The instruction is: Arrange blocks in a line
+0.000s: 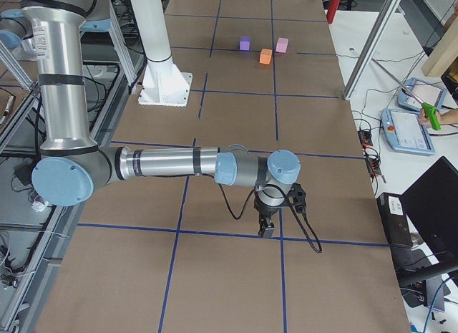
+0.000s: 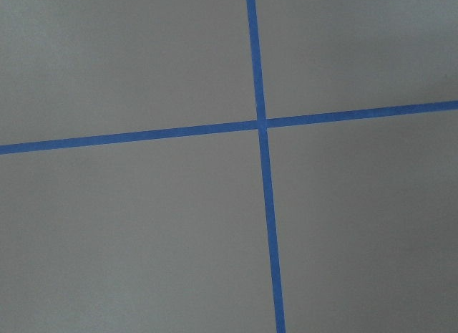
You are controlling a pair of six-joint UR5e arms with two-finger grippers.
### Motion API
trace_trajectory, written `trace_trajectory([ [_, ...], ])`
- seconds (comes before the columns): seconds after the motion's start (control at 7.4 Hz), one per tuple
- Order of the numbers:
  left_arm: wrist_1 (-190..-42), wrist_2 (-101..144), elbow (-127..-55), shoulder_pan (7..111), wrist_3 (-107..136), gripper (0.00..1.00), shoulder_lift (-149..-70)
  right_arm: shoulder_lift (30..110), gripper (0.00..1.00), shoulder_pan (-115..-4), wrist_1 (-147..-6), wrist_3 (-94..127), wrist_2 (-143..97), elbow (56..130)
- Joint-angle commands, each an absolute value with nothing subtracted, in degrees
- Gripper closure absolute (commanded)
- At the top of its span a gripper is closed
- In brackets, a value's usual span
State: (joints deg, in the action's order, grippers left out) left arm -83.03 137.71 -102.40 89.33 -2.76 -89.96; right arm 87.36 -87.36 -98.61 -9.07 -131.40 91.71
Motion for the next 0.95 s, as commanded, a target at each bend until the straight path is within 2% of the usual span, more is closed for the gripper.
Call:
trace_trajectory([
  [0.0,-76.1,138.2,-111.1,83.5,9.0,0.00,-95.4,87.4,0.00,-87.4,-98.6,-9.1,-131.4,91.7],
  [0.41,-75.8,137.8,-112.2,69.0,30.3,0.00,-107.8,87.4,0.00,-87.4,-98.6,-9.1,-131.4,91.8],
  [0.68,-76.0,136.3,-107.1,60.5,36.8,0.00,-115.0,87.4,0.00,-87.4,-98.5,-9.1,-131.4,91.7],
  [0.81,-78.8,134.4,-105.0,57.7,37.6,0.00,-115.6,87.4,0.00,-87.4,-98.6,-9.1,-131.4,91.8],
])
